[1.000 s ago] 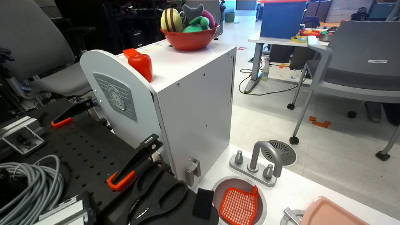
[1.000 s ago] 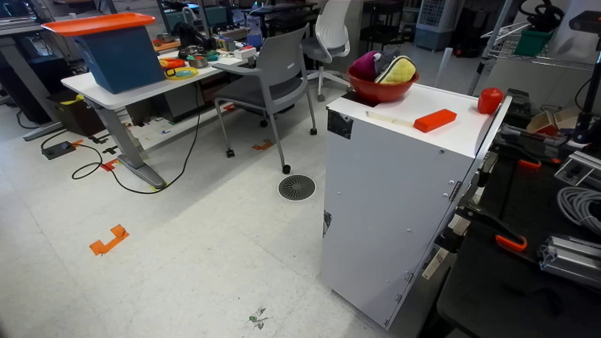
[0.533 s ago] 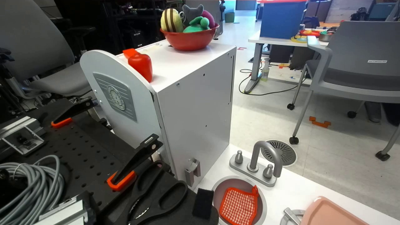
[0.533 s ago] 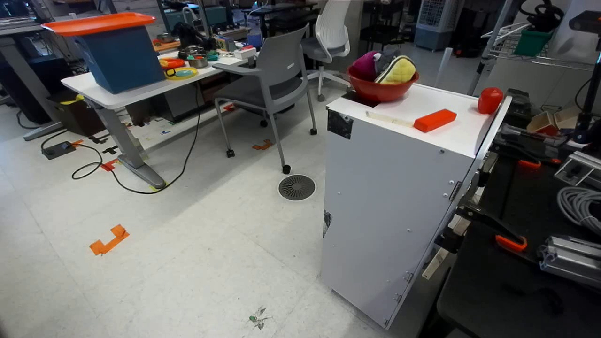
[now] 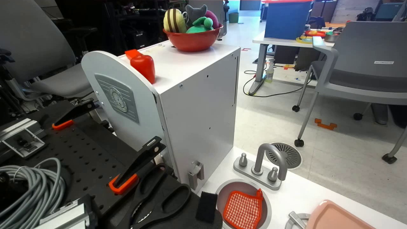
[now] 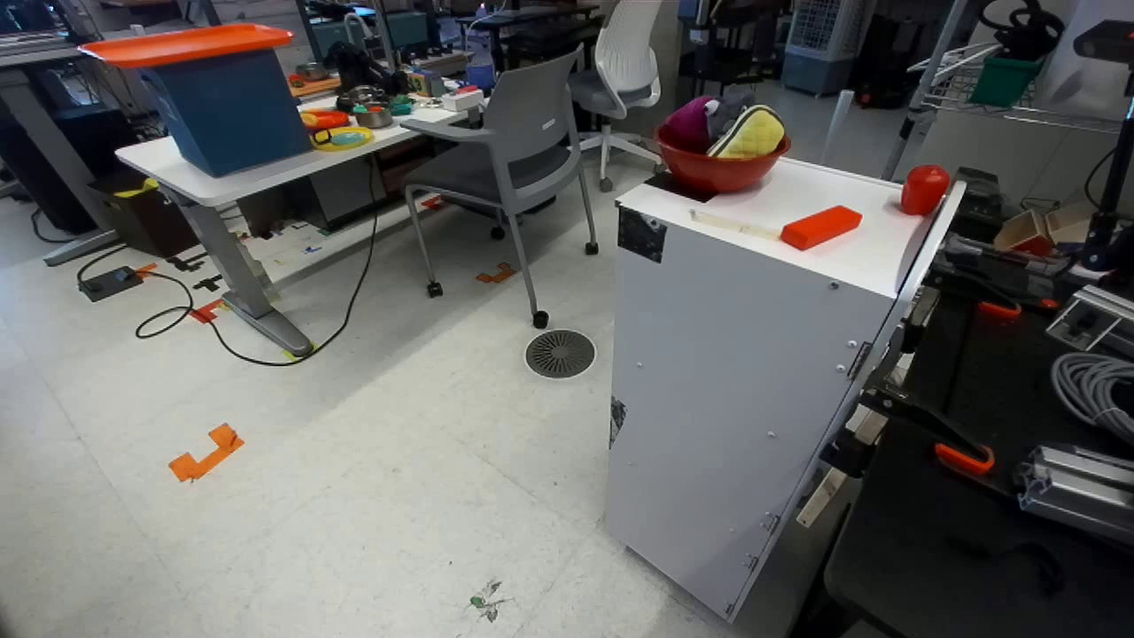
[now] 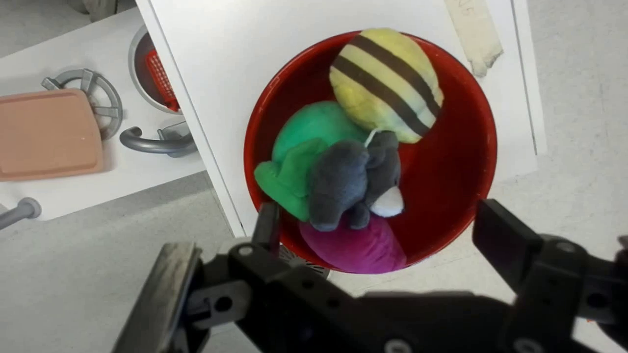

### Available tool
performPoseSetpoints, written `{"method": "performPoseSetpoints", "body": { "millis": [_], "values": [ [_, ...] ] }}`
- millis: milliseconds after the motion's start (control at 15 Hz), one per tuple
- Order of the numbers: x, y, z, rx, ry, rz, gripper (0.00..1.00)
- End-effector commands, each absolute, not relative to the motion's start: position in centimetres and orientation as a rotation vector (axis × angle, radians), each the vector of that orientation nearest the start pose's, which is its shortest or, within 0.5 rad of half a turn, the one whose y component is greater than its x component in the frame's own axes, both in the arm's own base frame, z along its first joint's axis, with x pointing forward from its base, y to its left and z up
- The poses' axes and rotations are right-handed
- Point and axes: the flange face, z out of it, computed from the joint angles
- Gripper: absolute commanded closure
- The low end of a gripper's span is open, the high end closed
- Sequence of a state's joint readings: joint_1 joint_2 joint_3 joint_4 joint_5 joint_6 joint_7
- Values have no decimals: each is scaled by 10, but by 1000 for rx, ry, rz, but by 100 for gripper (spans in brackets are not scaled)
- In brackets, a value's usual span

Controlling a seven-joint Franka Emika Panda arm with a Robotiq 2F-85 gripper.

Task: Remove the gray doll out of the bowl

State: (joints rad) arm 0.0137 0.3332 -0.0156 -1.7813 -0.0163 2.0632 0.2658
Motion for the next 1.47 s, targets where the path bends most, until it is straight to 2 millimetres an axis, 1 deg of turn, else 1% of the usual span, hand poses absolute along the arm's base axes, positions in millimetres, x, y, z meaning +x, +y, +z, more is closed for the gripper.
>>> {"method": "performPoseSetpoints", "body": {
  "millis": [0,133,333,667,1400],
  "values": [
    [639,9,363,-3119,470,94,0],
    [638,13,360,-3124,470,108,0],
    [636,14,353,-3131,478,133,0],
    [633,7,349,-3100,501,158,0],
    [626,1,342,-3079,527,236,0]
  ]
}}
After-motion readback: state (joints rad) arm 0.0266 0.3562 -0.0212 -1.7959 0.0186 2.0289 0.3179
